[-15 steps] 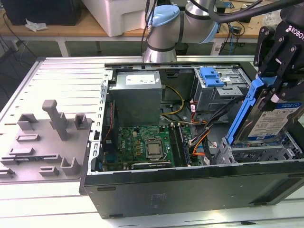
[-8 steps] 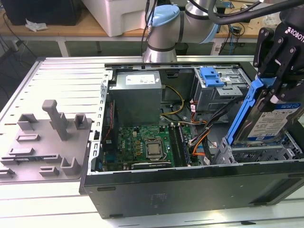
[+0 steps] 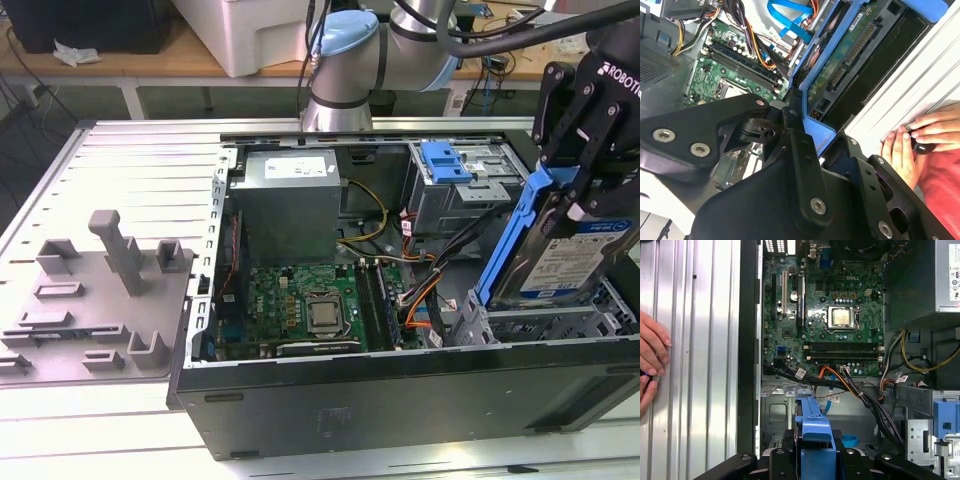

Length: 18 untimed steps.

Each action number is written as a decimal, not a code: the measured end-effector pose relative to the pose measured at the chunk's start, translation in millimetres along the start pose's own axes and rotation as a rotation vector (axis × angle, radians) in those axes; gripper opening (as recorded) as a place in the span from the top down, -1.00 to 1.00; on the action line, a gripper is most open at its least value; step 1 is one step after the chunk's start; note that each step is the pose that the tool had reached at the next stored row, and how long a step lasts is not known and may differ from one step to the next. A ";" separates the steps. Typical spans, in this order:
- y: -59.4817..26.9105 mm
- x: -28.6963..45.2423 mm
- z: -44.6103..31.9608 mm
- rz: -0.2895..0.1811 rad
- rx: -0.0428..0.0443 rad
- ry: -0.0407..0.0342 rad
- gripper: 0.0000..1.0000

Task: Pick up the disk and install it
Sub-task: 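Insert the disk into the insertion slot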

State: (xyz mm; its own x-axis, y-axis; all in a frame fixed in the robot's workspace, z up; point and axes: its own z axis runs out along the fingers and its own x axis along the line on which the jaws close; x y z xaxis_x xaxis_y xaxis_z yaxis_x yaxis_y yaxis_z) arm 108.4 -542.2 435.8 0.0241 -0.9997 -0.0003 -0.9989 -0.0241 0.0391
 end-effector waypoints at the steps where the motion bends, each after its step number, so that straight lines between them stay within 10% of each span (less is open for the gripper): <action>1: 0.0 0.0 0.5 0.000 0.0000 0.0001 0.26; 18: -0.2 0.0 6.0 0.000 0.0000 0.0002 0.26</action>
State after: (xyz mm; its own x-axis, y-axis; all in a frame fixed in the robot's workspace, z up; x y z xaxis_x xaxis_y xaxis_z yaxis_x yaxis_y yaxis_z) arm 108.4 -542.2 429.8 0.0241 -0.9997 0.0000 -0.9989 -0.0241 0.0392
